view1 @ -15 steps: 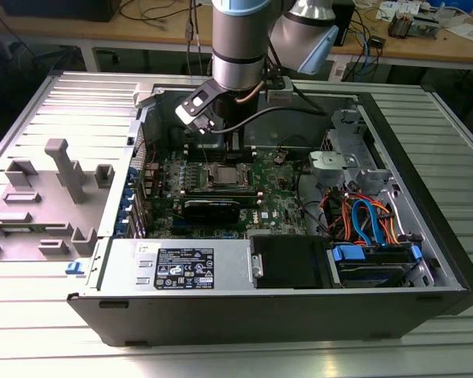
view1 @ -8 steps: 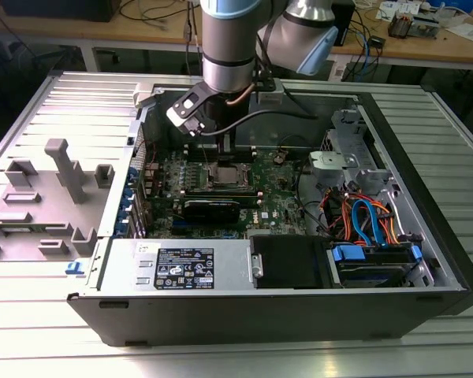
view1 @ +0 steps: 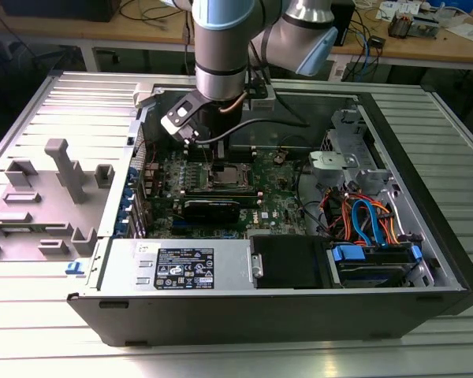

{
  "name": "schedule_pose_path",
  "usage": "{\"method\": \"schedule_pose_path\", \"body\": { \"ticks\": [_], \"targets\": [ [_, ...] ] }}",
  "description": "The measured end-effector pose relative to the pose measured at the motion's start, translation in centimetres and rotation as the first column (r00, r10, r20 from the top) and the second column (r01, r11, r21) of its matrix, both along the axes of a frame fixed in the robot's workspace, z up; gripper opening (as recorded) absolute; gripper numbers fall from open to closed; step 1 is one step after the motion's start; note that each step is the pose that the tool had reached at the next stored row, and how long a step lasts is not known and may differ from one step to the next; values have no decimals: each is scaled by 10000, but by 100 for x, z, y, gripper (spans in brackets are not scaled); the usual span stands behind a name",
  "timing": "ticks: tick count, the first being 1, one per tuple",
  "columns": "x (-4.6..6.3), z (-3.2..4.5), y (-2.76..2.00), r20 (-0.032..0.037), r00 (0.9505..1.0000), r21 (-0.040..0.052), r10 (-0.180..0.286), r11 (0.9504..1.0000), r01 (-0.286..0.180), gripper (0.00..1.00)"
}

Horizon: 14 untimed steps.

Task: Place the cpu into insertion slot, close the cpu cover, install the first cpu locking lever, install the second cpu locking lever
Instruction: 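Close the cpu cover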

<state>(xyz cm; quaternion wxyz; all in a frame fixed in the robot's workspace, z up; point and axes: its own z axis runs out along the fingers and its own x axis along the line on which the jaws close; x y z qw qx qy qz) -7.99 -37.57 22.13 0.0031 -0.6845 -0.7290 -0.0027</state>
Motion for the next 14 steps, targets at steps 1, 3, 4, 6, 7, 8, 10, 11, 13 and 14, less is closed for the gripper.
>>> {"method": "schedule_pose_path", "body": {
  "ticks": [1,3,4,6,7,8,10,11,13,14],
  "targets": [
    [-4,-18,0,-5,10000,0,20,10000,-20,11],
    [-10,-51,0,-20,10000,-1,40,10000,-40,11],
    [-12,-68,0,-30,10000,0,45,10000,-45,11],
    [-15,-100,0,-79,10000,0,48,10000,-48,11],
    [-15,-112,0,-107,9999,0,50,10000,-50,11],
    [-16,-126,0,-147,9999,1,54,10000,-54,11],
    [-19,-138,-1,-188,9998,-1,61,10000,-61,11],
    [-19,-139,-1,-195,9998,-3,62,10000,-62,11],
    [-19,-140,0,-194,9998,1,63,10000,-63,11],
    [-18,-137,0,-193,9998,3,63,10000,-63,11]
  ]
}}
